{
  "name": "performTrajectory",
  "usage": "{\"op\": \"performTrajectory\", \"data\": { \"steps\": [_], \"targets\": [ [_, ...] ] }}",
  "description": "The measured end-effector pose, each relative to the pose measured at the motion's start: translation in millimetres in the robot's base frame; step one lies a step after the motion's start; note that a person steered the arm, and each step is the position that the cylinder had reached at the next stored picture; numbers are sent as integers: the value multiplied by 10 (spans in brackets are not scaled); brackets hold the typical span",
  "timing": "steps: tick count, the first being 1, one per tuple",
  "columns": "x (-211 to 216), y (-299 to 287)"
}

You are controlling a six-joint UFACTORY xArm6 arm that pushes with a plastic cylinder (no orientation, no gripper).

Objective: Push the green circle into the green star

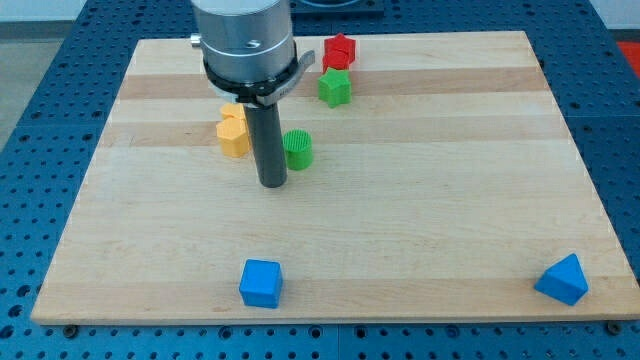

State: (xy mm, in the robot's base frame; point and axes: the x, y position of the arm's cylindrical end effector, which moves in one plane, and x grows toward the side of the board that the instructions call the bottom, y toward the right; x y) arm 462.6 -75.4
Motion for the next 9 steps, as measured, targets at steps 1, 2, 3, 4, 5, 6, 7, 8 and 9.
{"op": "performTrajectory", "data": {
  "steps": [1, 2, 3, 4, 5, 6, 7, 8, 9],
  "targets": [
    [-58, 11],
    [-107, 212],
    [-206, 299],
    [-265, 267],
    [-265, 152],
    [-404, 148],
    [-529, 368],
    [-564, 504],
    [-480, 577]
  ]
}}
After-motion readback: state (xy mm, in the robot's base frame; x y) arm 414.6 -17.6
